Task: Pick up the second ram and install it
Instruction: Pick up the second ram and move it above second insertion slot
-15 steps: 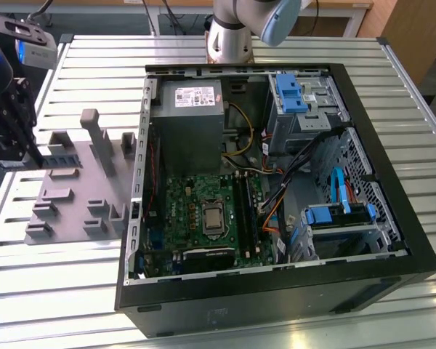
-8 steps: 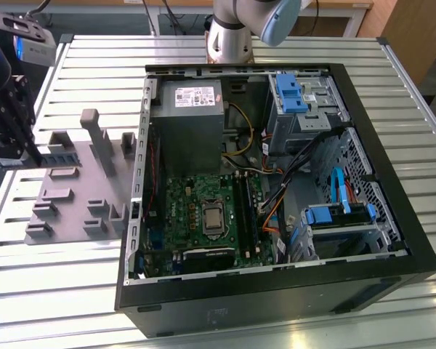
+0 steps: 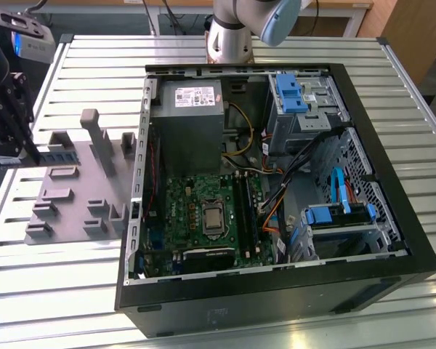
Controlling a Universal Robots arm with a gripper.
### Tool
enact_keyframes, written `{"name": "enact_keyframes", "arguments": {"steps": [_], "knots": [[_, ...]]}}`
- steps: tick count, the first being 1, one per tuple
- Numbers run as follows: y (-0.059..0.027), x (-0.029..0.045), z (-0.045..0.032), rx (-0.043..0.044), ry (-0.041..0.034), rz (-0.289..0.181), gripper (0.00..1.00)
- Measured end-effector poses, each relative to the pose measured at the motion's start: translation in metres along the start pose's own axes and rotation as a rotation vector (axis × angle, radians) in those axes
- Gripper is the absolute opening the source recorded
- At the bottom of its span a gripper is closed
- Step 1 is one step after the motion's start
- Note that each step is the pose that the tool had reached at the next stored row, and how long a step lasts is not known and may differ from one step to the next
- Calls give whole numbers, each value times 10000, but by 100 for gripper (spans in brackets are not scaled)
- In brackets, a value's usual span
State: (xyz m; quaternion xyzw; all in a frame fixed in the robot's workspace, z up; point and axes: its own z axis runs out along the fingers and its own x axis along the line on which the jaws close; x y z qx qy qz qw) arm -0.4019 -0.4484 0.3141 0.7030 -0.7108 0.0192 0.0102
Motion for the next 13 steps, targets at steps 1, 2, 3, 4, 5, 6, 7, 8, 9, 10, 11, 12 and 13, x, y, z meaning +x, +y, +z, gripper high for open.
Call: {"name": "enact_keyframes", "arguments": {"steps": [1, 2, 3, 4, 5, 6, 7, 8, 9, 10, 11, 12, 13], "knots": [[0, 0, -6, -1, 7, 0, 14], [0, 0, -12, 0, 13, 0, 14], [0, 0, -17, 0, 19, 0, 14], [0, 0, -22, 0, 26, 0, 14], [0, 0, -28, 0, 34, -1, 14], [-1, 0, -34, 0, 41, 0, 14], [0, 0, -38, 0, 48, -1, 14], [-1, 0, -44, 0, 56, -1, 14], [-1, 0, -50, 0, 63, -1, 14], [-1, 0, -55, 1, 70, -1, 14], [-1, 0, -61, 0, 78, -1, 14], [-1, 0, -68, 0, 85, -1, 14], [-1, 0, -74, 1, 90, -1, 14]]}}
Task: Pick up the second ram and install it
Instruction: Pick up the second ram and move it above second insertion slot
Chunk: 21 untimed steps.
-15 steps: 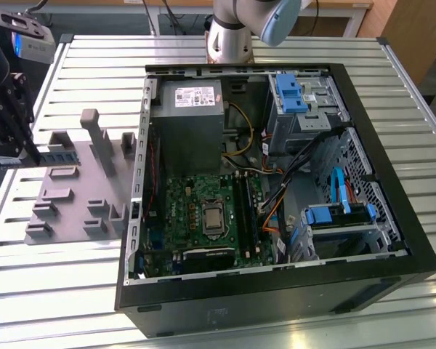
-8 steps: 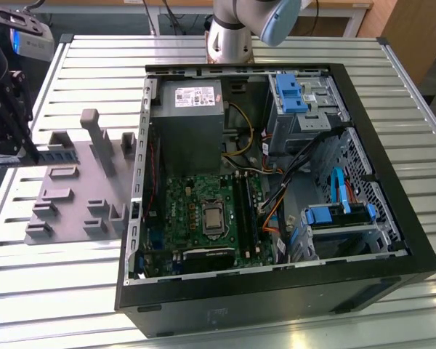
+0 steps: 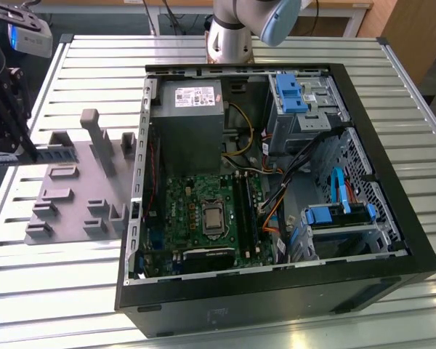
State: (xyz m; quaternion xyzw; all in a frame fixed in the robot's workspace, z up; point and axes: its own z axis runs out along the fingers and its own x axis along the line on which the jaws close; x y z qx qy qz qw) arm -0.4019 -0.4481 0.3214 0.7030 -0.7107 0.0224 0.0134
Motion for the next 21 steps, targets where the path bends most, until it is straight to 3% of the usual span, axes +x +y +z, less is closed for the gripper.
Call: {"name": "enact_keyframes", "arguments": {"steps": [21], "knots": [[-2, 0, -116, 3, 88, -1, 14]]}}
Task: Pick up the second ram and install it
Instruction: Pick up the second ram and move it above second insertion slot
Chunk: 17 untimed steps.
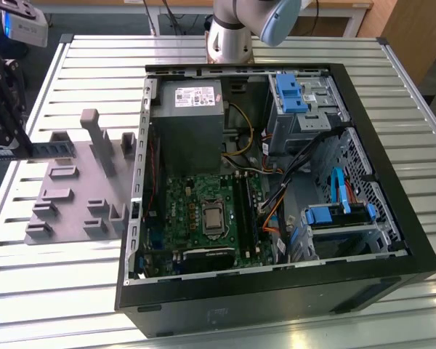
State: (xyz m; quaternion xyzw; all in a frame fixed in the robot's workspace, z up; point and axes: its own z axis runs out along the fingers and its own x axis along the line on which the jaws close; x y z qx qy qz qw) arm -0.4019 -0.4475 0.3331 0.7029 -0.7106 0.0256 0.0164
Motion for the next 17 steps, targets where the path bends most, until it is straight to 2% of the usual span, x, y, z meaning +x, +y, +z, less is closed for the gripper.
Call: {"name": "enact_keyframes", "arguments": {"steps": [4, 13, 17], "knots": [[0, -1, -3, -5, -81, 2, 14], [0, 0, -4, -3, -86, 1, 14], [0, 2, -38, -4, -85, 1, 14]]}}
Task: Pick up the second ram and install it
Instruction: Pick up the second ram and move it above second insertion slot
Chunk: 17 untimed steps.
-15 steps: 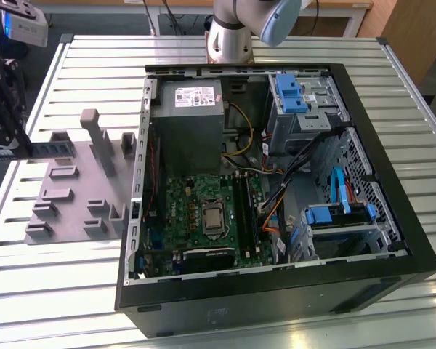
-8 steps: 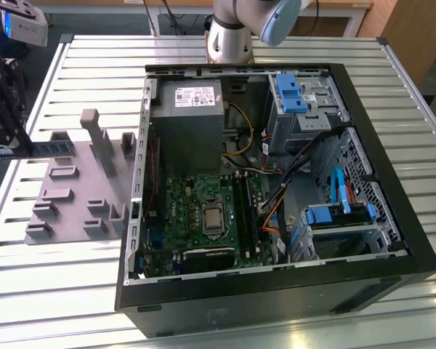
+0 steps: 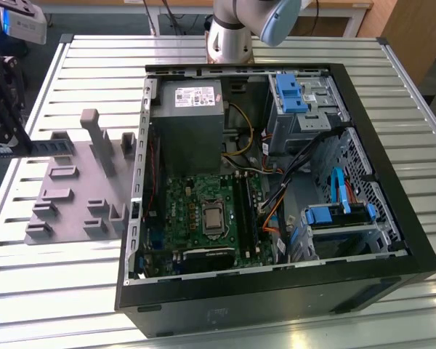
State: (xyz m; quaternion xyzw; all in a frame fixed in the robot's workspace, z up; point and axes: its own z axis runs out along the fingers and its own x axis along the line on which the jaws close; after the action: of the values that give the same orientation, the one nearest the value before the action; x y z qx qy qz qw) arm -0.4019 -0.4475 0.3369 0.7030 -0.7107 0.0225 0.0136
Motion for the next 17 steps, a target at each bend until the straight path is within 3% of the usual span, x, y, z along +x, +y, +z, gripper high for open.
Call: {"name": "enact_keyframes", "arguments": {"steps": [17], "knots": [[-2, 9, -193, 1, 0, 1, 14]]}}
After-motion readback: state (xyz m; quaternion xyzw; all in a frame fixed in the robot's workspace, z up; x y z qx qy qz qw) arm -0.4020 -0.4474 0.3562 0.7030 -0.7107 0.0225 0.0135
